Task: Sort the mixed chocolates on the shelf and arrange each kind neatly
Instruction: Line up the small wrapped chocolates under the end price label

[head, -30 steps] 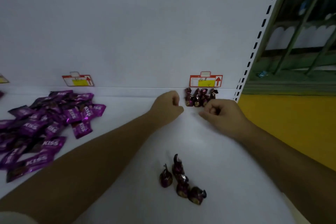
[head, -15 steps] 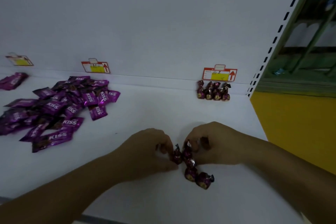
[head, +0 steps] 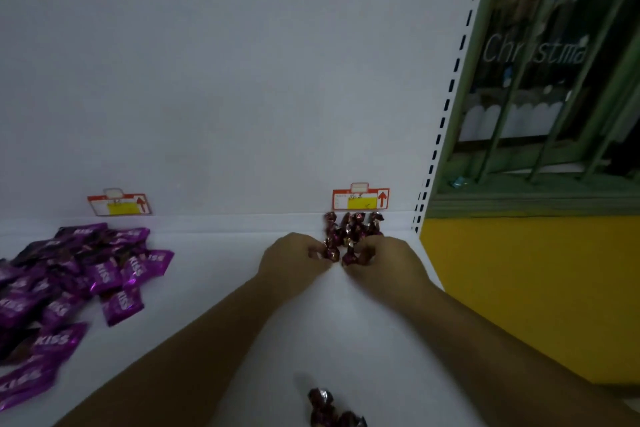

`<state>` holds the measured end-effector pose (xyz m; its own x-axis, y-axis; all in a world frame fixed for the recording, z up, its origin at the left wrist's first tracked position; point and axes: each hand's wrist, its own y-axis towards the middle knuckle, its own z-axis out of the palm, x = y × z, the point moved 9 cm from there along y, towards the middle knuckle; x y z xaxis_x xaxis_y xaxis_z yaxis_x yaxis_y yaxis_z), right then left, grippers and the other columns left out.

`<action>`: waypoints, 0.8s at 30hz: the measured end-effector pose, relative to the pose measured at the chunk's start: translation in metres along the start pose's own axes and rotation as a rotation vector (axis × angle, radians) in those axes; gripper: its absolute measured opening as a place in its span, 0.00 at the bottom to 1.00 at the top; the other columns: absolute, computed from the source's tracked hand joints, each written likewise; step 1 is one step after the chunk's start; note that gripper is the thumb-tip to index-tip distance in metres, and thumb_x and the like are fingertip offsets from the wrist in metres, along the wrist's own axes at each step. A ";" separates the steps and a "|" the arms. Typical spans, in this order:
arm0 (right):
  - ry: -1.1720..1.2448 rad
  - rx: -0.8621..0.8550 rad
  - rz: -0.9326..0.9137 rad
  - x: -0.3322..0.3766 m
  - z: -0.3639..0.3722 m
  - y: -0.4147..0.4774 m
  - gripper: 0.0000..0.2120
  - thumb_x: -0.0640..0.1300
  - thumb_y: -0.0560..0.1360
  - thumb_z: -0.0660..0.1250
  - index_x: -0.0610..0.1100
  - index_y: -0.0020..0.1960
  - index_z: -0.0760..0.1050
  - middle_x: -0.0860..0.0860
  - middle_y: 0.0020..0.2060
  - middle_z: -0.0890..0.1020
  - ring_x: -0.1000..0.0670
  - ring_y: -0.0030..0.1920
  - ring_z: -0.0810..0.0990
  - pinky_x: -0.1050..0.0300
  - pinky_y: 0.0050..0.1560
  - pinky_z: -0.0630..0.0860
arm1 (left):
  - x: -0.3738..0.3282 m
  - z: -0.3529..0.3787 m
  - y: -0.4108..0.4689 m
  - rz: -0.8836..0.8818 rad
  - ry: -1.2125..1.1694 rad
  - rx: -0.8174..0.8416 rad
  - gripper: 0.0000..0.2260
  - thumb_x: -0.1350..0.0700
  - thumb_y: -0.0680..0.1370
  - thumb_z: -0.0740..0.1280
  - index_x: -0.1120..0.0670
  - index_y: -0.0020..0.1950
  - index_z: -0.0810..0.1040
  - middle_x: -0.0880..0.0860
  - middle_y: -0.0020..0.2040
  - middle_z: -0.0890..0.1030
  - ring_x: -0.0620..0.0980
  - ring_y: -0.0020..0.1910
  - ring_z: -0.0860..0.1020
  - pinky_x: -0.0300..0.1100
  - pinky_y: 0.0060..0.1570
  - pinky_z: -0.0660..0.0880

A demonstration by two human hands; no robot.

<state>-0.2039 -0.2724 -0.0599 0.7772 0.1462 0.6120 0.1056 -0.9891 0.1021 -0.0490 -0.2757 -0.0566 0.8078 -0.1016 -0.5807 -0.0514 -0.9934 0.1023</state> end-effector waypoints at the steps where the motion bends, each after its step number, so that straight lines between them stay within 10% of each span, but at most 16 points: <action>1: 0.009 -0.018 0.018 -0.002 -0.002 0.002 0.06 0.53 0.70 0.70 0.55 0.46 0.77 0.58 0.39 0.78 0.54 0.44 0.78 0.62 0.42 0.70 | 0.001 0.001 0.005 -0.016 -0.020 0.002 0.06 0.49 0.71 0.70 0.47 0.46 0.83 0.45 0.33 0.77 0.46 0.37 0.75 0.37 0.37 0.67; 24: 0.002 -0.139 0.011 -0.017 -0.003 0.011 0.07 0.52 0.73 0.68 0.54 0.50 0.80 0.62 0.32 0.74 0.62 0.34 0.73 0.67 0.32 0.64 | -0.018 0.008 0.006 0.167 0.244 -0.105 0.10 0.47 0.78 0.59 0.49 0.48 0.77 0.47 0.32 0.67 0.52 0.45 0.76 0.42 0.43 0.63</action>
<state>-0.2179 -0.2861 -0.0664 0.7767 0.1356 0.6152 0.0104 -0.9792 0.2028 -0.0684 -0.2802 -0.0517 0.9111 -0.2351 -0.3387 -0.1450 -0.9517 0.2705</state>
